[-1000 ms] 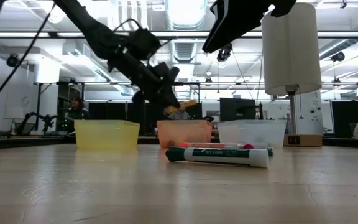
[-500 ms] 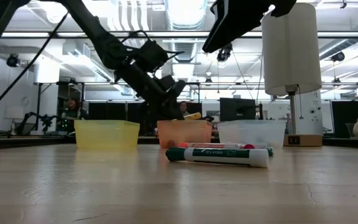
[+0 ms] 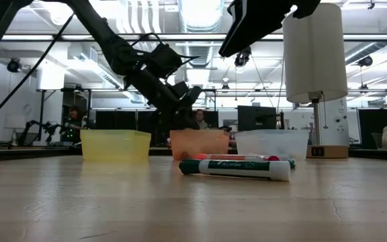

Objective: Pick & Place Markers
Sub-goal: Put the mustard yellow highlighter into the orange bin, then put the orange expo dry erase marker into the yellow bin

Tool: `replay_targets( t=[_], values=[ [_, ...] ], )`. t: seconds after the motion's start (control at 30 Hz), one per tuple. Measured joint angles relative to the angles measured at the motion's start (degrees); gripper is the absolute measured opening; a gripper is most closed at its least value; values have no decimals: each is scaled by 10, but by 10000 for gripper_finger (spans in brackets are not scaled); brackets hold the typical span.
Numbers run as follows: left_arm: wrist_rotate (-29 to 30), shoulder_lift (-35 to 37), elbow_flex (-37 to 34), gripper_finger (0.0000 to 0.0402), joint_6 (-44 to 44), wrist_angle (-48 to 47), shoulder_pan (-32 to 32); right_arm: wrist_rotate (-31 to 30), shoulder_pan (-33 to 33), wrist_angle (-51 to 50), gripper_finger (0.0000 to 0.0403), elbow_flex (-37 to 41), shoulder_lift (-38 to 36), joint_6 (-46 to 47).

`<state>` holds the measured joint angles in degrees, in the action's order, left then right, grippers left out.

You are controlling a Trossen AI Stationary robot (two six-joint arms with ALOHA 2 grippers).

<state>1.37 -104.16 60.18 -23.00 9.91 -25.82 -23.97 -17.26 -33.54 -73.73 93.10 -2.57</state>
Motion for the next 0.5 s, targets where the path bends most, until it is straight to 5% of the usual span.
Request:
replay_targets(
  t=[0.3,0.5],
  values=[
    [-11,6,2,147,2,-5,1,0,0,0,128,0,0,0],
    [-63,88,5,148,32,-63,3,0,0,0,128,0,0,0]
  ],
)
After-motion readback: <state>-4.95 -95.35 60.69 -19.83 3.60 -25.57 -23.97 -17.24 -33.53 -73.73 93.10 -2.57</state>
